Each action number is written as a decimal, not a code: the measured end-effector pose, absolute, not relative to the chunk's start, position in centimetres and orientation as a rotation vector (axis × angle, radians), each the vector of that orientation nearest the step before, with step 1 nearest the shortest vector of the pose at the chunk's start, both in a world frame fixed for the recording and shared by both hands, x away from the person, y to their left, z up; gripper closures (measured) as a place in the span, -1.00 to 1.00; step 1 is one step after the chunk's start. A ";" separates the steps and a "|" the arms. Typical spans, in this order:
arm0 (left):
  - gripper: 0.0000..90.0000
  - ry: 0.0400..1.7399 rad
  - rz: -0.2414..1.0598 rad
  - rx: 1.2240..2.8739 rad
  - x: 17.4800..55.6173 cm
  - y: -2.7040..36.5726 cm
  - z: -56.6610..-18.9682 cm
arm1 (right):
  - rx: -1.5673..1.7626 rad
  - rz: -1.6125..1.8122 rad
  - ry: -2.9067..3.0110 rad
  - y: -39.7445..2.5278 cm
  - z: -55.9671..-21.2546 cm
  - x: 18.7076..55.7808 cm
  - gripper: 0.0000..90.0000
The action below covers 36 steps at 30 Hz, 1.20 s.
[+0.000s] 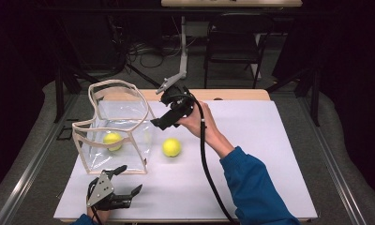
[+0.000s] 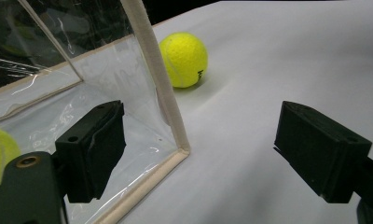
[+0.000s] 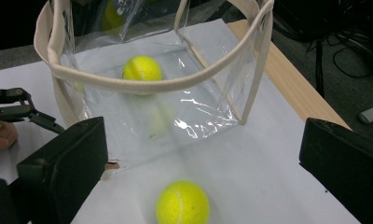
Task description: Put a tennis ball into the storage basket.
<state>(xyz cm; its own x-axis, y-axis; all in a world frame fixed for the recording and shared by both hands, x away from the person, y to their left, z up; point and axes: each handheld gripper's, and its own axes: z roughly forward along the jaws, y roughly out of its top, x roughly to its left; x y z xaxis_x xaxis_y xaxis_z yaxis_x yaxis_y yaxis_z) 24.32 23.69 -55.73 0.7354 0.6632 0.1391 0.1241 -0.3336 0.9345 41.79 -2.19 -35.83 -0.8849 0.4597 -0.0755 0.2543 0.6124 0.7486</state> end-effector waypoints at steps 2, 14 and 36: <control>-0.64 0.610 0.625 1.858 24.3 23.7 -55.7 | 0.590 1.134 2.585 -2.7 -36.2 41.7 -0.99; -0.64 0.609 0.623 1.860 24.2 23.7 -55.7 | 0.614 1.128 2.585 -4.6 -37.4 41.1 -0.99; -0.64 0.604 0.618 1.849 24.2 24.0 -55.7 | 0.648 1.087 2.599 -7.2 -40.3 39.5 -1.00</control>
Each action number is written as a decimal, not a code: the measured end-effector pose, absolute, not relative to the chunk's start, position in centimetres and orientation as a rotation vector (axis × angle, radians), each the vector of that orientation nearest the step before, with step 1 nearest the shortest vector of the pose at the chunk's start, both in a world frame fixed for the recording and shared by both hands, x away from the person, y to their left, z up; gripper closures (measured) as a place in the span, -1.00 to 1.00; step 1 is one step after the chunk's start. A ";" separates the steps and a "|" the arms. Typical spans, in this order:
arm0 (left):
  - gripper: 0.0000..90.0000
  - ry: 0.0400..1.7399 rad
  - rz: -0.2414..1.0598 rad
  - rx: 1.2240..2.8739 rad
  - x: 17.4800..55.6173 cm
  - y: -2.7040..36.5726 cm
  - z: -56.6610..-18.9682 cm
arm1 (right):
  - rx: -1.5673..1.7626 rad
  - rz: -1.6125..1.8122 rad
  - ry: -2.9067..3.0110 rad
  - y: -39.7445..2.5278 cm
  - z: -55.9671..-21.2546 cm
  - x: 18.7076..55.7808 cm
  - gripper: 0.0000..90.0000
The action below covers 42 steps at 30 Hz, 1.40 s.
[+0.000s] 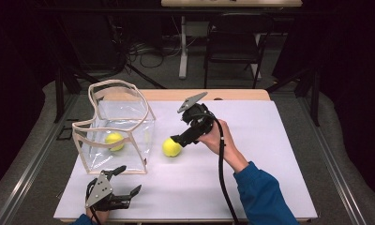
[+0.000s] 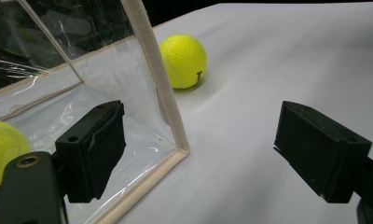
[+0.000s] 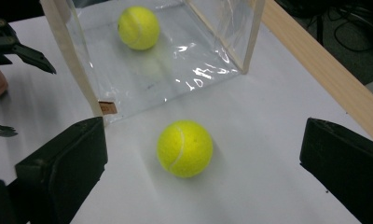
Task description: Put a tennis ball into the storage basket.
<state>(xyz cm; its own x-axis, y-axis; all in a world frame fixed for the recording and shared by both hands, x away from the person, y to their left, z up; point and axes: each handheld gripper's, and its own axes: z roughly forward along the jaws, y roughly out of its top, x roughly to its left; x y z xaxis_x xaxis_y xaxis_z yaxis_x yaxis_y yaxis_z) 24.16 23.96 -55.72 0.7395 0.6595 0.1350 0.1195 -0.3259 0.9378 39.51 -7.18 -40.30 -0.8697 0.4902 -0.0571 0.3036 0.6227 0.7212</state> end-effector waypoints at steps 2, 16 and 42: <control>-0.64 0.601 0.619 1.851 24.1 24.0 -55.7 | 0.652 1.079 2.604 -7.3 -40.9 39.5 -1.00; -0.64 0.604 0.632 1.854 23.9 23.9 -55.6 | 0.667 1.076 2.612 -7.6 -42.6 39.2 -1.00; -0.64 0.601 0.633 1.854 24.0 23.7 -55.7 | 0.677 0.980 2.659 -6.1 -46.2 39.5 -1.00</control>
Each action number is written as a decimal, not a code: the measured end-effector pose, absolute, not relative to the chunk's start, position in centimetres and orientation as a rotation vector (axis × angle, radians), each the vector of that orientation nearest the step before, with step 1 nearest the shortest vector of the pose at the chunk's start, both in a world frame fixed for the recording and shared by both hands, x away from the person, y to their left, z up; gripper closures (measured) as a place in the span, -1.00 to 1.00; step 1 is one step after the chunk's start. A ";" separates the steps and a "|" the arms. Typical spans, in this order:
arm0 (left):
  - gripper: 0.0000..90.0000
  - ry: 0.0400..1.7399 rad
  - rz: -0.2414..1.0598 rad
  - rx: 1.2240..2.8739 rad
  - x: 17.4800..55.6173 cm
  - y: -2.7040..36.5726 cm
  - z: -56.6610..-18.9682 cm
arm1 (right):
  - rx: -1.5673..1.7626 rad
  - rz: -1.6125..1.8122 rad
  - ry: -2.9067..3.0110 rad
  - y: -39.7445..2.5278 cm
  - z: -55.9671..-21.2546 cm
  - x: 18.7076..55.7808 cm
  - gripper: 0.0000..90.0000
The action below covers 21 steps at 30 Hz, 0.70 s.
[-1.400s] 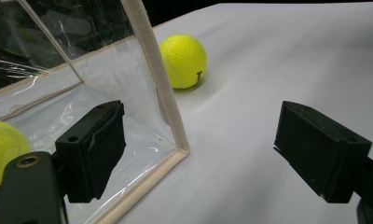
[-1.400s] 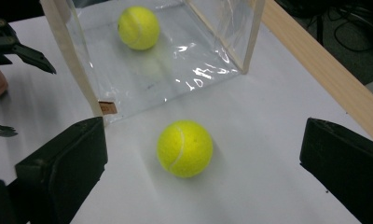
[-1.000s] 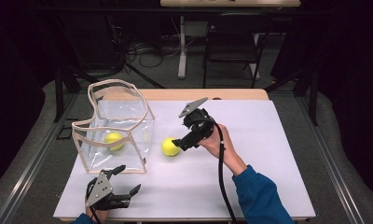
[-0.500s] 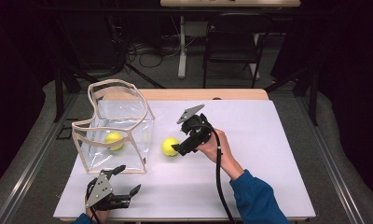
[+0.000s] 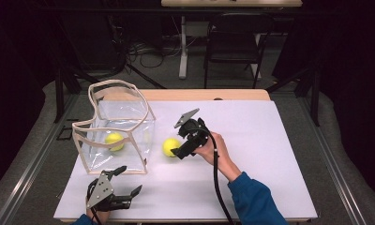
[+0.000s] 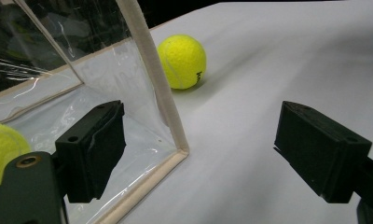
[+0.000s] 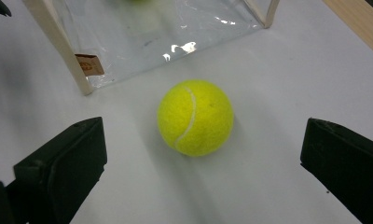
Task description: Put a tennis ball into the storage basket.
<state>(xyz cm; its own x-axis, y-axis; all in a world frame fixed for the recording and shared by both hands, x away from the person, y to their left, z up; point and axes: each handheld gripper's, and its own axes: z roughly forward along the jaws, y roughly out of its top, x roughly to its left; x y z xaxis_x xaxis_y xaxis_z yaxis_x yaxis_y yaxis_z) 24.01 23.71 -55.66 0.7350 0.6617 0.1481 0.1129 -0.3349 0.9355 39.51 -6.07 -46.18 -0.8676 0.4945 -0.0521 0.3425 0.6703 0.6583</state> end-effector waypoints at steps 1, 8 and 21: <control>-0.64 0.600 0.632 1.854 24.0 23.7 -55.7 | 0.675 0.975 2.662 -6.0 -46.3 39.6 -1.00; -0.64 0.599 0.632 1.853 24.1 23.7 -55.6 | 0.665 0.930 2.664 -5.1 -47.0 40.0 -1.00; -0.64 0.599 0.636 1.852 24.1 23.8 -55.7 | 0.689 0.937 2.711 -4.4 -48.4 41.0 -1.00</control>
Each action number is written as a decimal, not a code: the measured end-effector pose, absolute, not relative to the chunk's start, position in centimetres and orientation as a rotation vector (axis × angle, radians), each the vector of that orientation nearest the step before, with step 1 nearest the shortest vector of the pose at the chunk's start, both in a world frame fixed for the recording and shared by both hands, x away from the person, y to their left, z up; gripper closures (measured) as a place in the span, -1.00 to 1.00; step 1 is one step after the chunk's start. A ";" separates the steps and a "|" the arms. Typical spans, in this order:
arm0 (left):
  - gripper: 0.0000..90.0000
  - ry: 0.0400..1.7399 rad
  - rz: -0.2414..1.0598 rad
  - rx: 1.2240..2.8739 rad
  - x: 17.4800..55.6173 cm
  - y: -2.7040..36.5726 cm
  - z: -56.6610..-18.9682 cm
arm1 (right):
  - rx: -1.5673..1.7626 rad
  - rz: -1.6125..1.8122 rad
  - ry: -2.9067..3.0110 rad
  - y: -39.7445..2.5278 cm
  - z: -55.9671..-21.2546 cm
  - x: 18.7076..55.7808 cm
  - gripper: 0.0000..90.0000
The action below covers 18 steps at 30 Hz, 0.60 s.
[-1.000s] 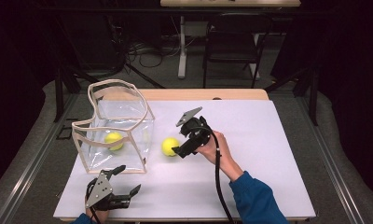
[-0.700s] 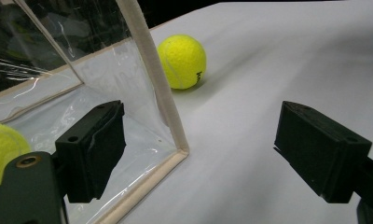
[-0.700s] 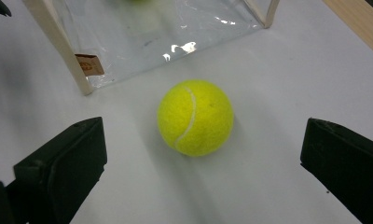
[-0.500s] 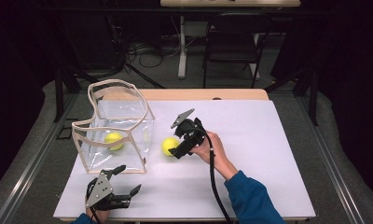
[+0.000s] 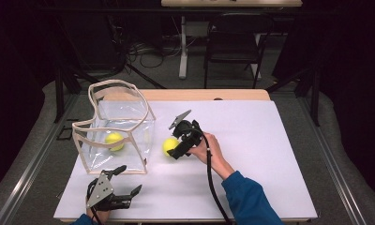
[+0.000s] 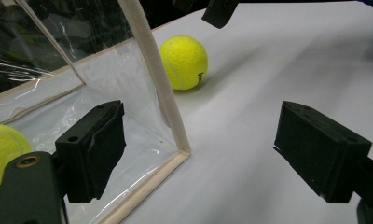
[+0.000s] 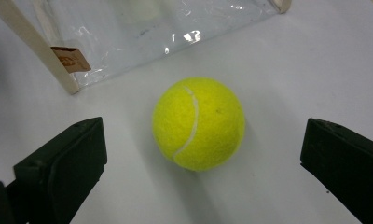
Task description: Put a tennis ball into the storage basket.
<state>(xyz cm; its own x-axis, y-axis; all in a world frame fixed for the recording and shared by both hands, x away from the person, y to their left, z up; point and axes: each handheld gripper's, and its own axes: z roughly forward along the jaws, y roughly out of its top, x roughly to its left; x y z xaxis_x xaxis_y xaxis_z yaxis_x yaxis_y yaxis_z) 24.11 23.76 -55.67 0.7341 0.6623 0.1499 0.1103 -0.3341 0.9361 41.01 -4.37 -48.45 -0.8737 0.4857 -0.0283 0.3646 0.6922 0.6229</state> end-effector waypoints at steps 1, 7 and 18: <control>-0.64 0.597 0.632 1.846 24.1 23.8 -55.7 | 0.689 0.935 2.712 -4.3 -48.5 41.1 -1.00; -0.64 0.593 0.635 1.848 24.0 23.8 -55.6 | 0.710 0.928 2.725 -4.0 -49.1 41.4 -1.00; -0.64 0.595 0.640 1.849 24.0 23.8 -55.6 | 0.732 0.918 2.764 -3.7 -50.5 42.2 -1.00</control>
<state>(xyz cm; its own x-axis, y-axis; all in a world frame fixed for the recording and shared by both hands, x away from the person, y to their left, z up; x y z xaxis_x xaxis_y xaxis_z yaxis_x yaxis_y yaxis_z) 23.97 23.79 -55.63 0.7341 0.6615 0.1536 0.1047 -0.3337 0.9368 42.17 -3.67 -50.46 -0.8720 0.4890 0.0213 0.4045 0.6956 0.5937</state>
